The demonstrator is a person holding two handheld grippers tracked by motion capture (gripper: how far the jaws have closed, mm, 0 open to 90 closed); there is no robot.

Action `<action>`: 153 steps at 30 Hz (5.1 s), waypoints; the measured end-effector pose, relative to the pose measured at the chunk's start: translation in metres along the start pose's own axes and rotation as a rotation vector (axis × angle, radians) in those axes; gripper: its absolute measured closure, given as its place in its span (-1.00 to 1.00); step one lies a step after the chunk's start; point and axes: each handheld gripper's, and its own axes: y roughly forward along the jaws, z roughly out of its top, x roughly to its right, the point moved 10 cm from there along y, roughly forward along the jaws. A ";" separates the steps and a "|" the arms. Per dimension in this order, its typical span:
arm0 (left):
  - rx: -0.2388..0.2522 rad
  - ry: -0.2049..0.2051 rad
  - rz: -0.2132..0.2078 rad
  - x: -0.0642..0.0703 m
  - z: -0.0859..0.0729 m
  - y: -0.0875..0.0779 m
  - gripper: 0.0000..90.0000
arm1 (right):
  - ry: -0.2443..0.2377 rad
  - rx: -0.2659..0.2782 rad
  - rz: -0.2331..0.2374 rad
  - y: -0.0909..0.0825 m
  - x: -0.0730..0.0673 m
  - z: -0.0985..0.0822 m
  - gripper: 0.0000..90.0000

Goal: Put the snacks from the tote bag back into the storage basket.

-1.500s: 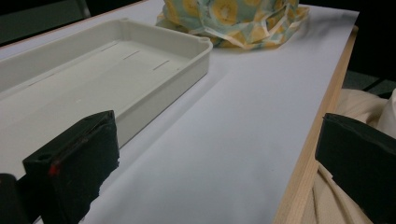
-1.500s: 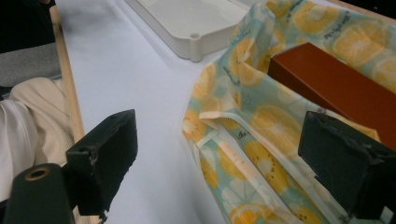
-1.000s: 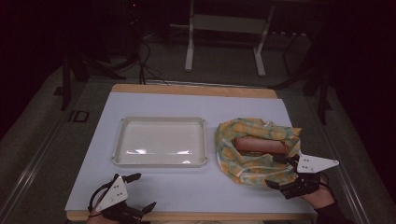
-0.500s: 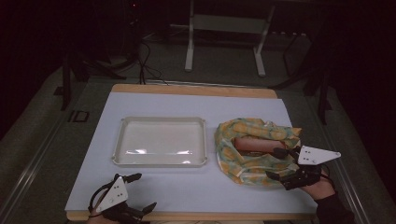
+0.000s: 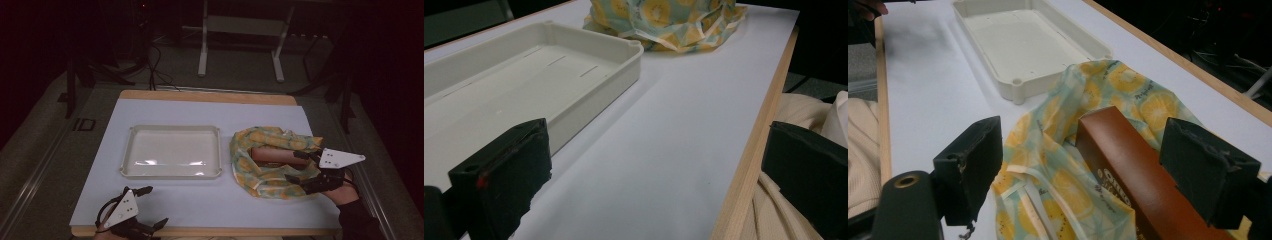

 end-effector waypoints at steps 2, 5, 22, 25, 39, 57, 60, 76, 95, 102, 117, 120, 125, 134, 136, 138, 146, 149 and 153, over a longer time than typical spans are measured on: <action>0.001 -0.002 0.000 0.000 0.000 0.000 -1.00 | -0.002 -0.004 -0.007 0.000 0.003 0.001 -0.61; 0.002 -0.005 0.000 0.000 0.000 0.000 -1.00 | -0.005 -0.004 -0.017 -0.001 0.010 0.004 -0.61; -0.005 -0.001 -0.003 0.001 -0.001 0.001 -1.00 | -0.012 -0.020 -0.061 -0.004 0.046 0.011 -0.48; -0.007 0.001 -0.002 0.001 -0.001 0.001 -1.00 | -0.024 -0.029 -0.072 -0.004 0.050 0.010 -0.43; -0.014 0.006 -0.007 0.001 -0.002 0.002 -1.00 | -0.037 -0.111 -0.050 0.013 0.074 -0.008 -0.30; -0.016 0.003 -0.006 0.000 -0.002 0.002 -1.00 | -0.015 -0.272 0.013 0.033 0.081 -0.053 -0.29; -0.016 0.001 -0.006 0.000 -0.003 0.002 -1.00 | -0.021 -0.297 0.023 0.036 0.082 -0.057 -0.31; -0.016 -0.006 -0.003 -0.002 -0.003 0.002 -1.00 | -0.060 -0.433 0.038 0.046 0.086 -0.077 -0.37; -0.013 -0.018 -0.004 -0.003 -0.003 0.002 -1.00 | -0.101 -0.491 0.098 0.040 0.084 -0.085 -0.08; -0.014 -0.019 -0.006 -0.003 -0.003 0.002 -1.00 | -0.116 -0.482 0.105 0.037 0.083 -0.083 -0.06; -0.013 -0.015 -0.011 -0.002 -0.004 0.002 -1.00 | -0.119 -0.439 0.084 0.026 0.089 -0.063 -0.05; -0.012 -0.016 -0.009 -0.002 -0.004 0.001 -1.00 | -0.113 -0.435 0.084 0.024 0.090 -0.060 -0.05; -0.008 -0.020 -0.012 -0.002 -0.005 0.000 -1.00 | -0.124 -0.435 0.072 0.022 0.093 -0.054 -0.05; -0.007 -0.012 -0.010 0.000 -0.003 0.000 -1.00 | -0.137 -0.424 0.068 0.017 0.094 -0.043 -0.05; -0.006 -0.012 -0.007 -0.001 -0.003 0.000 -1.00 | -0.143 -0.420 0.062 0.015 0.094 -0.038 -0.05; -0.006 -0.012 -0.006 -0.001 -0.003 0.000 -1.00 | -0.150 -0.412 0.062 0.014 0.094 -0.033 -0.05; -0.004 -0.009 -0.008 0.000 -0.002 -0.001 -1.00 | -0.183 -0.398 0.056 0.012 0.095 -0.015 -0.05; -0.006 -0.008 -0.009 0.000 -0.002 0.000 -1.00 | -0.198 -0.390 0.047 0.012 0.095 -0.011 -0.05; -0.005 -0.010 -0.010 0.000 -0.002 -0.001 -1.00 | -0.212 -0.393 0.053 0.013 0.093 -0.005 -0.05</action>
